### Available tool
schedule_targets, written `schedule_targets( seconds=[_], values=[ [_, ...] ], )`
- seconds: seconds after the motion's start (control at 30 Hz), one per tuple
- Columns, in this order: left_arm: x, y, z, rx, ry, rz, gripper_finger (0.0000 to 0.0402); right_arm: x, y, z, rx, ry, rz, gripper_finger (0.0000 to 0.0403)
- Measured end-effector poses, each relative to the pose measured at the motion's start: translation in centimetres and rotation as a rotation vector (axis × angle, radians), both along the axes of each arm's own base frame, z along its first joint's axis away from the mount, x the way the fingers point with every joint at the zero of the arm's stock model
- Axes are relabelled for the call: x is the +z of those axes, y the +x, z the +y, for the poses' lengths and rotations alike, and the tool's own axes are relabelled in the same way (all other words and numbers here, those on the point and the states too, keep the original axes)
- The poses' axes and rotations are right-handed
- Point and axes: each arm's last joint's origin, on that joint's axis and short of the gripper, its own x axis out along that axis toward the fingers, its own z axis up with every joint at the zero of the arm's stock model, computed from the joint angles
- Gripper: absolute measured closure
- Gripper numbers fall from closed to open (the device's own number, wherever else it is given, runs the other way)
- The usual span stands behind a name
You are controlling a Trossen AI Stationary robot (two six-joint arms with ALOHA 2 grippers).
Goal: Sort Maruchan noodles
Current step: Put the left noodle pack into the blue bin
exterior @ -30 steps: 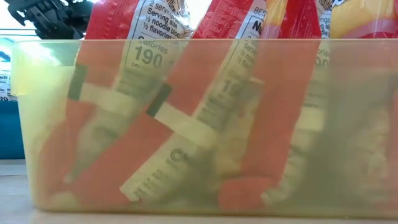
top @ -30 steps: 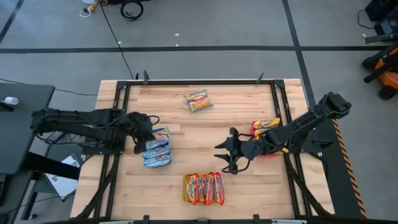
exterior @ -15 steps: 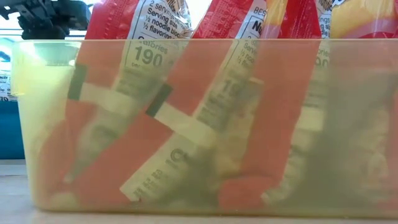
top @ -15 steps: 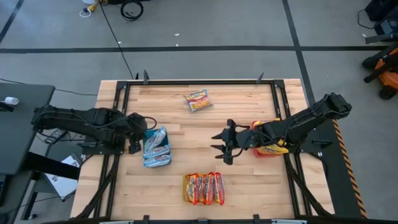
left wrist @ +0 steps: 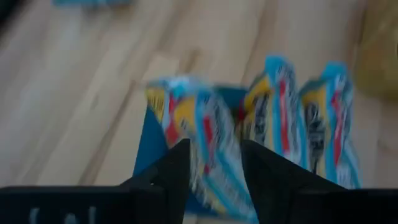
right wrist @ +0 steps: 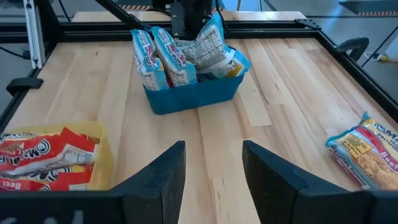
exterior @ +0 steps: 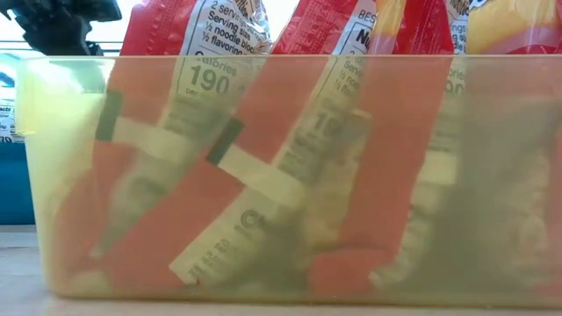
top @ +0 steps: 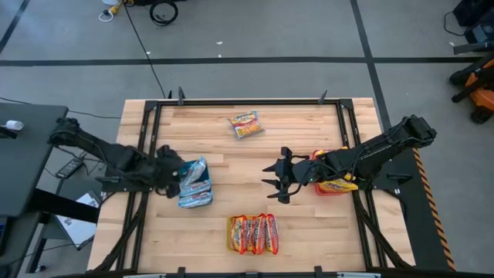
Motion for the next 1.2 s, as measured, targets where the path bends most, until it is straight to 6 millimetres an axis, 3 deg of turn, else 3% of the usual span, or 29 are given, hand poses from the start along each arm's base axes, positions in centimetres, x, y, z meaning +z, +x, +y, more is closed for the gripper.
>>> schedule_targets(
  seconds=[0.17, 0.3, 0.53, 0.73, 0.83, 1.0, 1.2],
  values=[
    [-0.8, 1.1, -2.3, -0.056, 0.063, -0.026, 0.0237, -0.2, -0.1, 0.0, -0.006, 0.004, 0.022, 0.0238],
    [-1.7, 1.6, -3.2, -0.046, 0.066, 0.021, 0.0201, -0.2, -0.1, 0.0, -0.006, 0.001, 0.028, 0.0238],
    [-2.3, 1.4, -2.5, 0.137, 0.127, 0.032, 0.0129, -0.2, -0.1, 0.0, -0.005, 0.003, 0.028, 0.0238],
    [-2.3, 1.8, -2.7, 0.235, 0.037, -0.034, 0.0128, -0.3, -0.2, 0.0, -0.007, -0.002, 0.031, 0.0239],
    [-2.7, 2.2, -2.9, 0.260, 0.083, -0.048, 0.0128, -0.3, -0.2, 0.0, -0.007, -0.010, 0.031, 0.0239],
    [-4.1, 3.4, -2.4, 0.338, 0.173, 0.005, 0.0129, -0.3, -0.2, 0.0, -0.009, -0.005, 0.029, 0.0239],
    [-5.5, 4.6, -2.0, 0.367, 0.128, 0.106, 0.0130, -0.2, -0.2, 0.0, -0.010, -0.003, 0.026, 0.0239]
  ],
)
